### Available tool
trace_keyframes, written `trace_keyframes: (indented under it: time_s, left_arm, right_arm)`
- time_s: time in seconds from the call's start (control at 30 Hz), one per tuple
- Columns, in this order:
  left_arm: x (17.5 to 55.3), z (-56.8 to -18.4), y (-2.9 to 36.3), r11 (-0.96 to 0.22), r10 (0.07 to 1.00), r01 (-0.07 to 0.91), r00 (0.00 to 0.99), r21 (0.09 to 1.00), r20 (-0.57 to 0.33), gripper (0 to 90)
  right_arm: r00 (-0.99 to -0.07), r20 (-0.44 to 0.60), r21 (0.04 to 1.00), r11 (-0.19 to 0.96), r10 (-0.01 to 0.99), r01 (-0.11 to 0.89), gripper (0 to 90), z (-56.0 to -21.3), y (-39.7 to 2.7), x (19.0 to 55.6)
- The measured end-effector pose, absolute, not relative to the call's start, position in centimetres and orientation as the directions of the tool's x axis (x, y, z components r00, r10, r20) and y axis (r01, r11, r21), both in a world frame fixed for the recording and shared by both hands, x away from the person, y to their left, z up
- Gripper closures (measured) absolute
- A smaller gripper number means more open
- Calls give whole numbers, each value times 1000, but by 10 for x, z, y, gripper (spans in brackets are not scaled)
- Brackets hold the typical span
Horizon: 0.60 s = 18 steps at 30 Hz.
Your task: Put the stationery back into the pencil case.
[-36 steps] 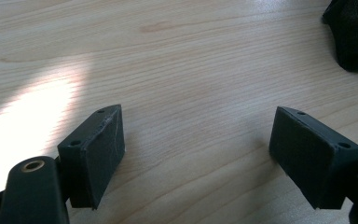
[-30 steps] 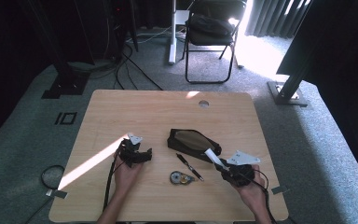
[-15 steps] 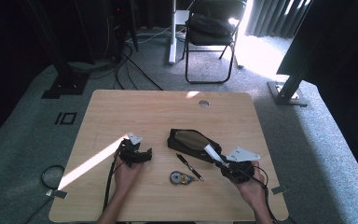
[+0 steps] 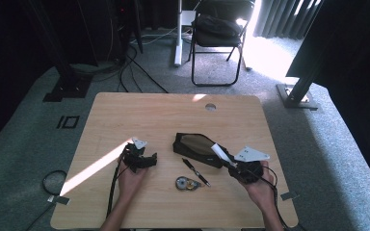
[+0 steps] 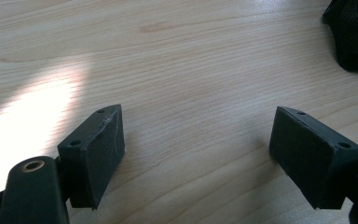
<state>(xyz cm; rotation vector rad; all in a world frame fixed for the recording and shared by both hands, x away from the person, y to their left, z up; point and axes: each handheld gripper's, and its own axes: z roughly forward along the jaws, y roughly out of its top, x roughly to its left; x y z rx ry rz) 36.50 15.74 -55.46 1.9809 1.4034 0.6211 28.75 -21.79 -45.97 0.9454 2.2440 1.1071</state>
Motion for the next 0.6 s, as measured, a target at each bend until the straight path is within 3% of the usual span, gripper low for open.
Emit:
trace_keyframes:
  time_s: [0.6]
  left_arm:
    - [365, -555, 157, -238, 946, 652, 323, 720, 21, 184]
  right_arm:
    - [-663, -93, 826, 430, 742, 365, 715, -456, -210, 299]
